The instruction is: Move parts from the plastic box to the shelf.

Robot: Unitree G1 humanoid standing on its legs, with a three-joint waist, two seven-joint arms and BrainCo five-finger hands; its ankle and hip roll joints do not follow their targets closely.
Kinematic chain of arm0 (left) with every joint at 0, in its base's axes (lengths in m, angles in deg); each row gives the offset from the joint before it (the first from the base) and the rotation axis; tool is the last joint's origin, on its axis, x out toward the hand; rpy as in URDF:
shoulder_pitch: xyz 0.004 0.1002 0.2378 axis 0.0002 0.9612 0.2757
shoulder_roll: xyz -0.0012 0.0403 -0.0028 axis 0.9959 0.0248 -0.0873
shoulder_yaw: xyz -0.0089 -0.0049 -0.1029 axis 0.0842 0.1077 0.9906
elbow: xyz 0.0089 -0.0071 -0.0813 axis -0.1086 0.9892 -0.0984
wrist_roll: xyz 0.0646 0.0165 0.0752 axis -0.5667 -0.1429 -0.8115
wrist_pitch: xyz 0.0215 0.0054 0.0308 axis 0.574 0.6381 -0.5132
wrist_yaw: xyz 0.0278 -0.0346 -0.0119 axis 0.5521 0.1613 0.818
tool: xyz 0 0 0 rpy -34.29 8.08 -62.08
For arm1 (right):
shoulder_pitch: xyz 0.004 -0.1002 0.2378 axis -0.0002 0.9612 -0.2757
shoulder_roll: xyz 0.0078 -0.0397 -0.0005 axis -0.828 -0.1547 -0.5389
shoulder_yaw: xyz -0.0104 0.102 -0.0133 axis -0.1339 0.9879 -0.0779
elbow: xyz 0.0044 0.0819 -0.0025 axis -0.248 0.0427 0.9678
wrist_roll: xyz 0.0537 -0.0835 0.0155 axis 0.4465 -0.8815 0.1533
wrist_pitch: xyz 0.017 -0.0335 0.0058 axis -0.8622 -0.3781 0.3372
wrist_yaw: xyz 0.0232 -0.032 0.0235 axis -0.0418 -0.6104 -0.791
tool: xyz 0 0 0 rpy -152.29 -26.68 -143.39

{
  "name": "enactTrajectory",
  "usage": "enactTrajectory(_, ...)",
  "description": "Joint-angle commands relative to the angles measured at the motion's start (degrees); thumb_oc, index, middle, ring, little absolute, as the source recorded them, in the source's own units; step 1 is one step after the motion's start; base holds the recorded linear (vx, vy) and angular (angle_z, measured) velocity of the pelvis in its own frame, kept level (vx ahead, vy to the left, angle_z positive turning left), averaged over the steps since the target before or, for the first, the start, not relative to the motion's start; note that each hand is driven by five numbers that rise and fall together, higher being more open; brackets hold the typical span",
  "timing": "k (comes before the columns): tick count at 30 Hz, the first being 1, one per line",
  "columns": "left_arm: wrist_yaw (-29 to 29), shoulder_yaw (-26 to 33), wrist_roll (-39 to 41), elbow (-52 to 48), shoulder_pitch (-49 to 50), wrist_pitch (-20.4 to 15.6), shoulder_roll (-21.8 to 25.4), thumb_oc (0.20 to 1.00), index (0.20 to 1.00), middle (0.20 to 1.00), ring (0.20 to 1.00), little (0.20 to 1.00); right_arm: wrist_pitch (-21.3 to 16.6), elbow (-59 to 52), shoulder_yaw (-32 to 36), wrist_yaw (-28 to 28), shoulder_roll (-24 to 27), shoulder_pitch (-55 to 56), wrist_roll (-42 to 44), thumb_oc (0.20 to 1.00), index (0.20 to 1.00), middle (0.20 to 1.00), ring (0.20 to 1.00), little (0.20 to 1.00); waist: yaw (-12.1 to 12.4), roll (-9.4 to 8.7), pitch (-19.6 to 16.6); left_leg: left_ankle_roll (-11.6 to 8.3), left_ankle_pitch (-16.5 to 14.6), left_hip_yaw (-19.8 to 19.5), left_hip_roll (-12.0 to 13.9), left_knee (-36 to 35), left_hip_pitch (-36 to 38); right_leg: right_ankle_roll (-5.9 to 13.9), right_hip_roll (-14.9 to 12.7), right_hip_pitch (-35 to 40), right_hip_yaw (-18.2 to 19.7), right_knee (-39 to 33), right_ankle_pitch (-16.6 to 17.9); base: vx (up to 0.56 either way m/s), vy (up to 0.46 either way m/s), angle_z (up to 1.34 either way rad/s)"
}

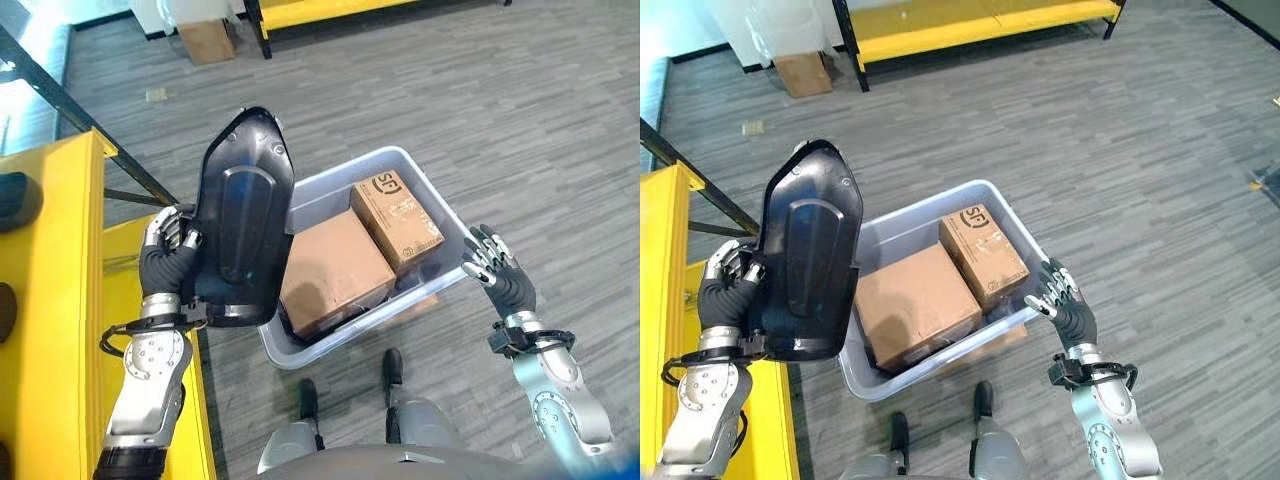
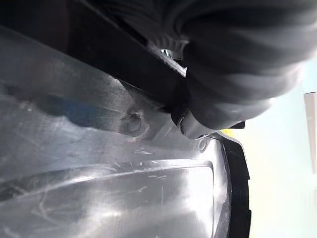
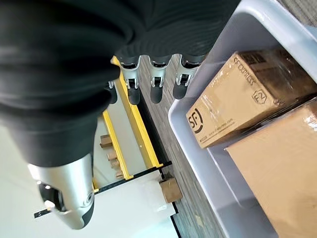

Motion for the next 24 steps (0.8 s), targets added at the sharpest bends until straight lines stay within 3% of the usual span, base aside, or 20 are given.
enactTrajectory(1,-1.4,3.0,3.1,-1.6,-2.4,-3.6,1.2,0.2,0.2,0.2,0.2,0.2,-1.6,-3.4,3.2,1.7,-0.5,-1.5,-0.2,1.0,1.0,1.0,1.0,1.0,0.9,1.92,-2.2,-0.49,0.9,1.1,1.0,0.9,-0.5,4.13,-2.1,4.8,-3.3,3.3,-8.3,0.03,-0.075,0.02)
enactTrajectory(9,-3.1,3.5,5.1,-2.0,2.4,-2.4,-1.5,0.2,0.2,0.2,0.2,0.2,-0.9,-3.4,2.0,1.9,-0.7,-1.8,0.4,1.0,1.0,1.0,1.0,1.0,2.5,2.06,-2.9,-1.13,0.8,-0.2,2.3,3.3,0.9,2.81,-0.5,8.6,-4.1,2.8,-10.2,-0.02,-0.099,0.06)
enactTrajectory(17,-3.1,3.9,8.1,-3.9,4.9,-2.1,-4.3,0.2,0.2,0.2,0.2,0.2,-1.8,-3.6,-2.0,1.4,1.2,-6.7,1.4,1.0,1.0,1.0,1.0,1.0,5.8,2.22,-0.2,-2.33,4.4,-4.6,3.6,7.1,-3.0,0.52,2.2,9.5,-5.9,0.6,-10.9,-0.1,-0.134,0.19)
enactTrajectory(20,-3.0,2.9,8.0,-3.9,3.4,-2.2,-4.1,0.2,0.2,0.2,0.2,0.2,-2.6,-3.5,-2.1,0.9,2.4,-8.6,1.4,1.0,1.0,1.0,1.0,1.0,7.1,2.42,2.3,-3.31,6.9,-7.8,1.7,10.6,-8.5,0.04,1.6,7.8,-8.6,0.6,-10.8,-0.23,-0.108,0.41)
enactTrajectory(21,-3.0,2.3,8.0,-3.9,2.6,-2.4,-4.1,0.2,0.2,0.2,0.2,0.2,-3.1,-3.7,-1.8,0.7,2.8,-8.9,1.3,1.0,1.0,1.0,1.0,1.0,7.2,2.11,2.7,-3.12,6.8,-7.1,1.3,12.3,-9.9,-0.05,0.8,7.1,-10.0,0.6,-10.5,-0.25,-0.102,0.63)
enactTrajectory(23,-3.0,1.9,8.2,-3.7,1.1,-2.4,-4.1,0.2,0.2,0.2,0.2,0.2,-3.4,-3.9,-1.1,0.5,3.1,-9.2,1.2,1.0,1.0,1.0,1.0,1.0,6.4,1.6,2.3,-2.14,3.8,-4.1,1.1,18.0,-10.6,-0.3,-0.8,4.8,-13.2,1.5,-9.9,-0.17,-0.104,1.0)
enactTrajectory(24,-3.0,1.9,8.2,-3.7,1.1,-2.4,-4.1,0.2,0.2,0.2,0.2,0.2,-3.4,-3.9,-1.1,0.5,3.1,-9.2,1.2,1.0,1.0,1.0,1.0,1.0,6.4,1.61,2.3,-2.15,3.7,-4.1,1.1,18.1,-10.7,-0.3,-0.7,4.7,-13.2,1.5,-9.9,-0.04,-0.137,1.22)
